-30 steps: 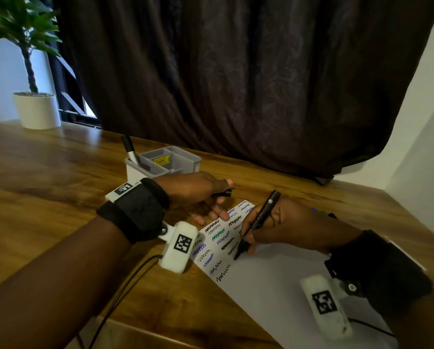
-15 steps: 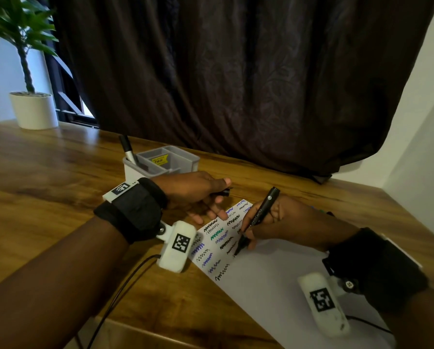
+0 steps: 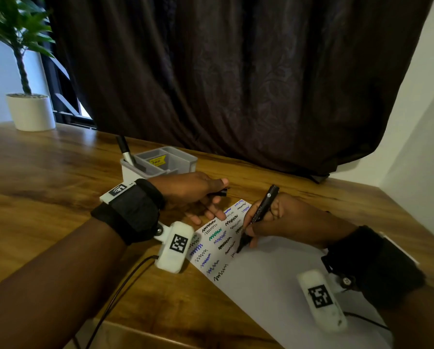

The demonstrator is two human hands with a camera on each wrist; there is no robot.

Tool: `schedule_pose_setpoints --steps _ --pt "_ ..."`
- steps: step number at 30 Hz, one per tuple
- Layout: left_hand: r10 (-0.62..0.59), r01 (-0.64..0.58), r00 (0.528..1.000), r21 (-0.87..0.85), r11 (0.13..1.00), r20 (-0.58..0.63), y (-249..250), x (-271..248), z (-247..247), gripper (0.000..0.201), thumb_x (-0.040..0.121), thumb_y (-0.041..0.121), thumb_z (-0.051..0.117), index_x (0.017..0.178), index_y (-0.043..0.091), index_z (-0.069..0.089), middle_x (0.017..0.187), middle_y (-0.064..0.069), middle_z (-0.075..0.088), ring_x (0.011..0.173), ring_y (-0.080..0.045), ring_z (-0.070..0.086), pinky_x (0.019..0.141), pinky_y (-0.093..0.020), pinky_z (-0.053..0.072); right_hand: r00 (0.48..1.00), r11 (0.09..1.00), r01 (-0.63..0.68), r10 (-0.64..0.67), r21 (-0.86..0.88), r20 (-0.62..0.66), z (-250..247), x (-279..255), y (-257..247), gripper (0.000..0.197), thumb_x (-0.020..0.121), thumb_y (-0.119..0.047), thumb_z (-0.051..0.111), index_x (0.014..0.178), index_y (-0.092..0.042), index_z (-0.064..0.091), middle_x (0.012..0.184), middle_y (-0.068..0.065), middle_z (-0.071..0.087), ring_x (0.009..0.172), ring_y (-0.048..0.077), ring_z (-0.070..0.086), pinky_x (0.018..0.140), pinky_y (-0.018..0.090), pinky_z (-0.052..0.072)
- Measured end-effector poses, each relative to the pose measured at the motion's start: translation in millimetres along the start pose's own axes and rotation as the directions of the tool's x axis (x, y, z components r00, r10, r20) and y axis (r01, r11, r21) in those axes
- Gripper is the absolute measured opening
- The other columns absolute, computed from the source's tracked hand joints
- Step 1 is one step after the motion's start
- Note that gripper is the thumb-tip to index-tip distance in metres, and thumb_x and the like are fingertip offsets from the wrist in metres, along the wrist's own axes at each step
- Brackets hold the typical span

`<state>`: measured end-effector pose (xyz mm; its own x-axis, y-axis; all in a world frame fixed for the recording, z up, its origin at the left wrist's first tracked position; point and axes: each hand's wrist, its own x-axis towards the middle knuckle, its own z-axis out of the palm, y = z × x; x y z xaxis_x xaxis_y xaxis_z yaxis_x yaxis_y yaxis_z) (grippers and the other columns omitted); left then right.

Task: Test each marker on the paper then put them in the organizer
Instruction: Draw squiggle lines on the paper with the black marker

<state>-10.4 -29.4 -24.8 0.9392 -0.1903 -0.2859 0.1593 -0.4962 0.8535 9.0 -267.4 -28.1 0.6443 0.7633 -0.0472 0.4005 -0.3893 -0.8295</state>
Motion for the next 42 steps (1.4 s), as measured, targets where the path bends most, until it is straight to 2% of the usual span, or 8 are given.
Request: schedule_pose_setpoints --steps 16,21,27,30,33,36,39,42 --pt "0.005 -0.004 1.000 -0.019 1.000 0.010 -1.8 3.1 -1.5 0.050 0.102 0.055 0.032 0.076 0.017 0.053 0.106 -0.007 0.078 0.111 -0.030 0.067 0.095 -0.046 0.052 0.998 0.999 -0.037 0.038 0.010 -0.058 -4.2 0.7 2.9 0.010 0.092 -0.002 0.070 0.097 0.002 0.077 0.095 0.007 0.081 0.088 0.008 0.077 0.075 0.014 0.056" --pt "0.007 -0.007 1.000 -0.029 1.000 0.021 -2.7 2.3 -1.5 0.049 0.103 0.054 0.033 0.079 0.017 0.055 0.107 -0.008 0.077 0.116 -0.033 0.065 0.096 -0.047 0.051 0.997 0.997 -0.052 0.054 0.055 -0.045 -3.8 0.2 0.9 0.012 0.093 -0.002 0.068 0.086 -0.008 0.076 0.082 0.000 0.081 0.080 0.004 0.076 0.071 0.013 0.056" --pt "0.004 -0.004 1.000 -0.017 1.000 0.017 -2.5 2.3 -1.0 0.049 0.102 0.053 0.034 0.085 0.015 0.059 0.107 -0.008 0.078 0.114 -0.032 0.066 0.097 -0.047 0.051 0.996 0.996 -0.054 0.058 0.069 -0.069 -3.9 0.7 5.2 0.009 0.093 -0.003 0.070 0.091 -0.008 0.077 0.088 0.006 0.081 0.089 0.015 0.078 0.081 0.024 0.059" --pt "0.015 -0.015 1.000 -0.020 1.000 0.018 -3.1 2.4 -1.3 0.048 0.102 0.052 0.038 0.089 0.013 0.062 0.107 -0.011 0.077 0.101 -0.030 0.068 0.092 -0.044 0.052 0.990 0.992 -0.071 0.083 0.107 -0.112 -6.0 1.0 7.3 0.007 0.093 -0.004 0.069 0.095 -0.004 0.076 0.094 0.016 0.080 0.089 0.022 0.077 0.087 0.034 0.062" --pt "0.077 -0.078 0.997 -0.057 0.995 -0.010 -2.4 1.2 -0.8 0.043 0.102 0.047 0.043 0.097 0.010 0.066 0.102 -0.011 0.078 0.087 -0.026 0.062 0.076 -0.038 0.052 0.963 0.968 -0.076 0.134 0.241 -0.235 -10.1 2.7 8.6 0.006 0.095 -0.009 0.068 0.097 -0.008 0.073 0.092 0.019 0.079 0.089 0.026 0.077 0.088 0.043 0.061" --pt "0.218 -0.228 0.969 -0.088 0.970 -0.114 -2.1 0.8 -1.9 0.034 0.099 0.036 0.055 0.109 0.007 0.069 0.093 -0.010 0.068 0.080 -0.021 0.057 0.062 -0.028 0.053 0.922 0.883 0.033 0.154 0.468 -0.354 -14.9 4.2 7.3 0.009 0.098 -0.004 0.062 0.101 -0.006 0.070 0.087 0.025 0.071 0.085 0.031 0.077 0.077 0.038 0.065" --pt "0.331 -0.342 0.932 -0.054 0.938 -0.149 -2.3 0.5 -4.5 0.026 0.094 0.028 0.064 0.113 0.012 0.071 0.106 -0.022 0.066 0.085 -0.020 0.059 0.059 -0.024 0.053 0.909 0.800 0.096 0.173 0.592 -0.380 -19.0 2.3 5.6 0.019 0.103 -0.014 0.054 0.109 -0.008 0.071 0.087 0.018 0.072 0.088 0.033 0.076 0.083 0.043 0.063" --pt "0.378 -0.390 0.913 -0.054 0.919 -0.155 -2.7 0.7 -4.7 0.024 0.094 0.023 0.065 0.116 0.014 0.071 0.106 -0.020 0.068 0.084 -0.019 0.059 0.059 -0.024 0.053 0.899 0.792 0.127 0.162 0.597 -0.406 -19.7 0.1 4.3 0.031 0.106 -0.027 0.046 0.115 -0.011 0.071 0.092 0.016 0.075 0.089 0.031 0.075 0.089 0.046 0.059"
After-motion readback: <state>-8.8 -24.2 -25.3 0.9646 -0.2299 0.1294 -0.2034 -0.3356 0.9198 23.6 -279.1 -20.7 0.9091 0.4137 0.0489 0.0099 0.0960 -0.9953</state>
